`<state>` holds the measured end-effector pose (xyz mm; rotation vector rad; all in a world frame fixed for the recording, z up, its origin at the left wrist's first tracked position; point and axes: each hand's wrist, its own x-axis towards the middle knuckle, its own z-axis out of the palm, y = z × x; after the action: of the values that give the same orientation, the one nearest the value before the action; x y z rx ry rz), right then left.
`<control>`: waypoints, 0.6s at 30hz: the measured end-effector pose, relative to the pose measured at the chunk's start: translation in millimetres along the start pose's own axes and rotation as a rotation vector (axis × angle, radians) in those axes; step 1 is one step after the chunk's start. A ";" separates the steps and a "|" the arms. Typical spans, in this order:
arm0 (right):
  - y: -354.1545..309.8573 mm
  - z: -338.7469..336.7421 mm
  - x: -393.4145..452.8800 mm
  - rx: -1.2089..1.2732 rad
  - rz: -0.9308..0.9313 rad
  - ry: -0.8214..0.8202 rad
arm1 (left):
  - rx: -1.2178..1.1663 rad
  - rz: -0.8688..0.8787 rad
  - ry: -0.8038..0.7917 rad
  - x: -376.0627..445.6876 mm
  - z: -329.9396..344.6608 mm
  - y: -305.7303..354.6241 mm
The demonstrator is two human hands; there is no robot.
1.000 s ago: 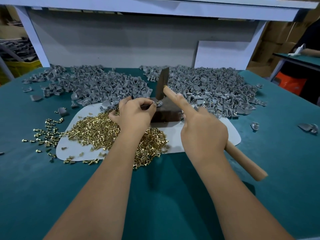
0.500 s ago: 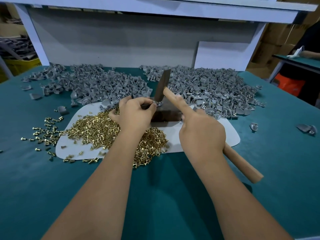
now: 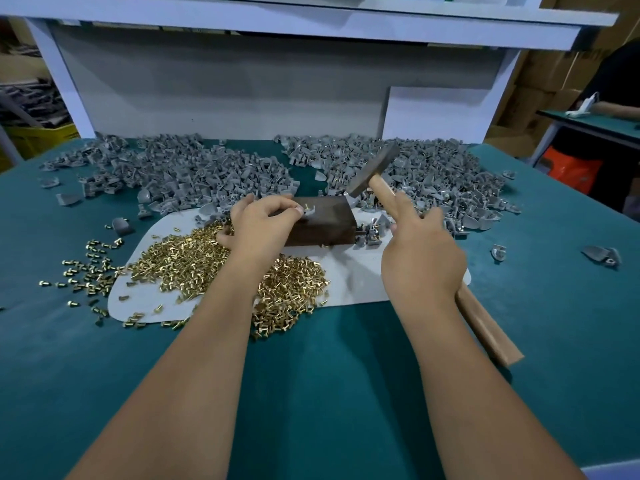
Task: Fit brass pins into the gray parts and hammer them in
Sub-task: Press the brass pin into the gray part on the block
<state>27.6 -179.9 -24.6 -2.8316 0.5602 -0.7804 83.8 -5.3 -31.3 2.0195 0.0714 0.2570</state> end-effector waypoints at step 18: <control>8.8 6.5 3.8 -0.088 0.044 -0.131 | 0.061 0.051 -0.014 -0.4 1.2 -3.1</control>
<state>31.2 -189.1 -30.4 -2.9126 0.6495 -0.5709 83.8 -5.0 -34.6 2.0854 0.0198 0.2760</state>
